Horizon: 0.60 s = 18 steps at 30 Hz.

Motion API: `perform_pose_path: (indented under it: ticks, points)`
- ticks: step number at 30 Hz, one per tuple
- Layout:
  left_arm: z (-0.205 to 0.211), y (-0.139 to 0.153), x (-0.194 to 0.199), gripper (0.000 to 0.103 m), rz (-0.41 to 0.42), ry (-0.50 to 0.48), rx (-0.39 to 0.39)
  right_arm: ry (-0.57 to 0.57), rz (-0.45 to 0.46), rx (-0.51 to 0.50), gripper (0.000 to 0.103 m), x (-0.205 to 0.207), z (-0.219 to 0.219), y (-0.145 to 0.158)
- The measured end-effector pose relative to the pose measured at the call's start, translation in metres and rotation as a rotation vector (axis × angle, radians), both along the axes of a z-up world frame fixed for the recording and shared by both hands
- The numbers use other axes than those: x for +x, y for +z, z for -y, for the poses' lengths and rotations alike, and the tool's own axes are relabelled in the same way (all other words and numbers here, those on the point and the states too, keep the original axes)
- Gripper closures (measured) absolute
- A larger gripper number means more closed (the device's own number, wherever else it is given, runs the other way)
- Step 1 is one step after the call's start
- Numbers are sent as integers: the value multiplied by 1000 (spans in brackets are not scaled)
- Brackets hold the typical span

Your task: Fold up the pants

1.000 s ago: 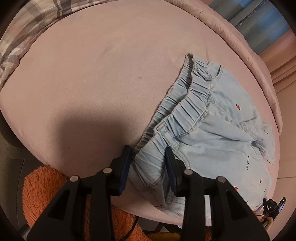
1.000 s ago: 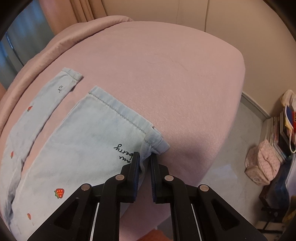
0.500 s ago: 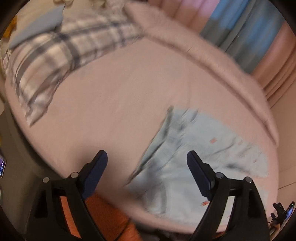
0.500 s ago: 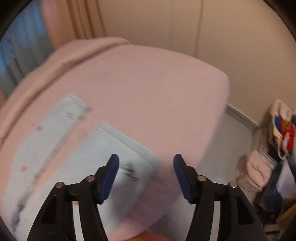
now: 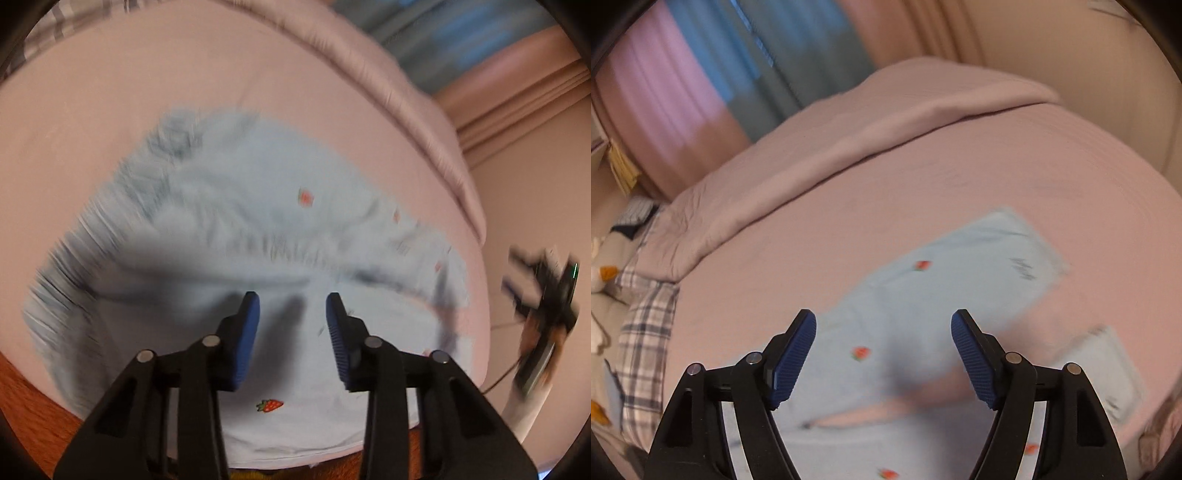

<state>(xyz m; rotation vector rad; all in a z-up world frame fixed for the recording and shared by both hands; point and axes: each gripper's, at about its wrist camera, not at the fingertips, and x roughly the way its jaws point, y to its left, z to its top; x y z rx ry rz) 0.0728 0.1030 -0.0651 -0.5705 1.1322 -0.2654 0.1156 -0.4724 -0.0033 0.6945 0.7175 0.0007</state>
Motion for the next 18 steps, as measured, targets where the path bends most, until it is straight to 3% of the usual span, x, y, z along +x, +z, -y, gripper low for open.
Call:
perform_pose_path:
  ticks: [3,7,10,15,18]
  points:
    - [1,-21,-4,68,-71,11,-11,49,-34,7,33,46,-19,-2]
    - [-15,-30,-16,69,-74,59,-83,86,-125,7,43,96,-52,-18]
    - [-16,-30,-19,70,-71,55,-78,46,-232,-99,43,130,-69,-34]
    - [-9,-25,-23,71,-42,32,-2,-62,-420,-70,43,161,-60,-81]
    - [-8,-25,-23,71,-37,31,14,-112,-438,-55,43,162,-51,-98]
